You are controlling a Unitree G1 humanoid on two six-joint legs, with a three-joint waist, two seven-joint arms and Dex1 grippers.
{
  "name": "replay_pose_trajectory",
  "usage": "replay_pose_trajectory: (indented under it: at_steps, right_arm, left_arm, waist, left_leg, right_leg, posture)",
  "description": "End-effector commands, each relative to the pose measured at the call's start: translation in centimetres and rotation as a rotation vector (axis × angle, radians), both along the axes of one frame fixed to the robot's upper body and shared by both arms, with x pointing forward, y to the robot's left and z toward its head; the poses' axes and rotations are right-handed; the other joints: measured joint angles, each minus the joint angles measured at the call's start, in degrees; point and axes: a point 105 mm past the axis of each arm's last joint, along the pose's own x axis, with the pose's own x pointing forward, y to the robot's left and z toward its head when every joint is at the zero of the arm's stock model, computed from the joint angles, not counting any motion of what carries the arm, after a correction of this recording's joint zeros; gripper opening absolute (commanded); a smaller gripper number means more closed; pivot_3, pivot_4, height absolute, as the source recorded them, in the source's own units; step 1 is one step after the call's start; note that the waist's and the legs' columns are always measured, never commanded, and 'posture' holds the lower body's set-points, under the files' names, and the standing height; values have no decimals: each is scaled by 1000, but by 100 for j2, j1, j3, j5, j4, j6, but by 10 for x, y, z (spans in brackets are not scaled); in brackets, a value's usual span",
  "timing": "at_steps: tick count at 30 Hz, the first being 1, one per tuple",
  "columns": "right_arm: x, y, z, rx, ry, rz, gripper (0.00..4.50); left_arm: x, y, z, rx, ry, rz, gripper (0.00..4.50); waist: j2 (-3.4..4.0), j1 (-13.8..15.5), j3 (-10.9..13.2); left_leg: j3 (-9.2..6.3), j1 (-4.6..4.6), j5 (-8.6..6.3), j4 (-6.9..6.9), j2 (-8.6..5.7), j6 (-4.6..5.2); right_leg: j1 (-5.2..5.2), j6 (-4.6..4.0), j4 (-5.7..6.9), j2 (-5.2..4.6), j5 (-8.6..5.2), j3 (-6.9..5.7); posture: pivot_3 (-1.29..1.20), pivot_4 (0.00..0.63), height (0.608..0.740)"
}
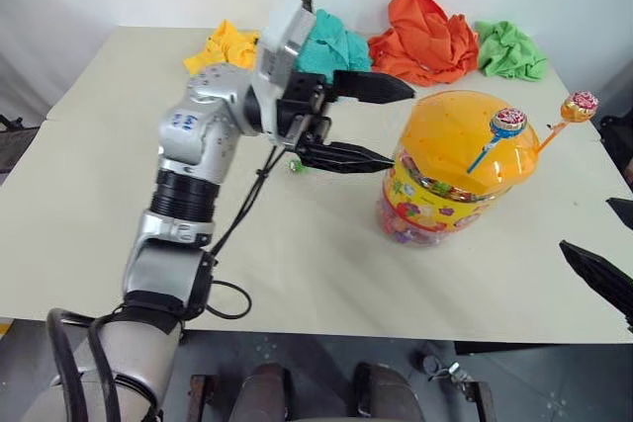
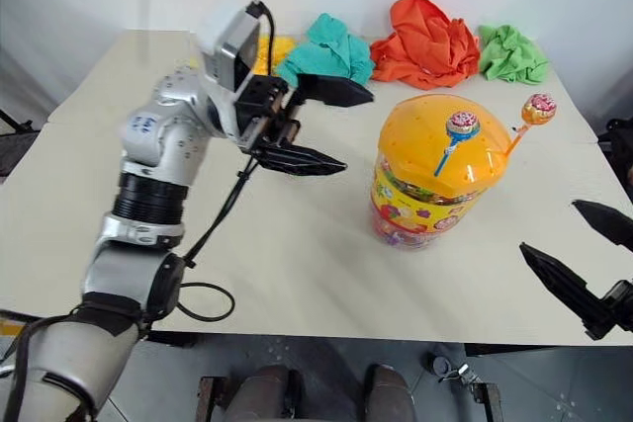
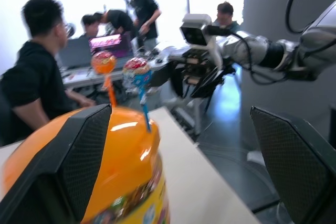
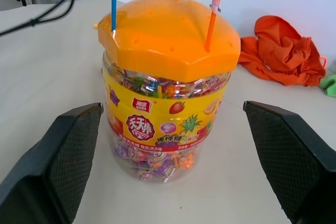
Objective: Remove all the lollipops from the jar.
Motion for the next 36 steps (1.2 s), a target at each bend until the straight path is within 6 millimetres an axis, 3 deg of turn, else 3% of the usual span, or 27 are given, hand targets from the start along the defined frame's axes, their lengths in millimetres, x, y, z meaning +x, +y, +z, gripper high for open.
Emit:
replay_pose_trajectory:
  at_steps: [1,9,20,24,35,36]
  right_arm:
    - [-8,0,9,-14,-38,-16,4500]
    - [-18,1,11,-16,-59,-50,4500]
    - [-24,-3,9,-8,-67,-85,4500]
    - [-25,-4,8,-6,-68,-90,4500]
    - [-28,1,12,2,-74,-50,4500]
    - [-28,3,12,3,-72,-42,4500]
  left_arm:
    - [-9,-19,17,-37,-46,-68,4493]
    - [-8,-54,2,58,-17,-116,4493]
    - [-10,-86,-8,170,-14,-92,4493]
    - [-7,-93,-8,192,-11,-62,3572]
    - [-5,-94,2,179,-5,-36,74]
    - [-4,-93,6,164,-4,-26,28]
  waist:
    - [0,-2,0]
    - [4,-15,-2]
    - [4,-4,-3]
    - [4,-17,-3]
    - [7,-8,-4]
    - [7,-12,-4]
  left_leg:
    - [-1,-2,-1,3,0,3]
    - [0,-1,-5,6,0,9]
    - [-1,-5,-12,7,0,21]
    - [0,-4,-14,7,0,23]
    - [-1,-6,-16,8,0,26]
    - [-1,-6,-16,8,0,27]
  right_leg:
    - [0,1,-1,0,0,0]
    - [2,3,-5,0,2,2]
    - [2,4,-11,-1,2,4]
    - [2,4,-13,-1,2,5]
    - [2,4,-15,-1,2,6]
    - [2,4,-15,-1,2,6]
  posture:
    - [0,150,740]
    - [0,150,740]
    - [0,150,740]
    - [0,150,740]
    - [0,150,740]
    - [0,150,740]
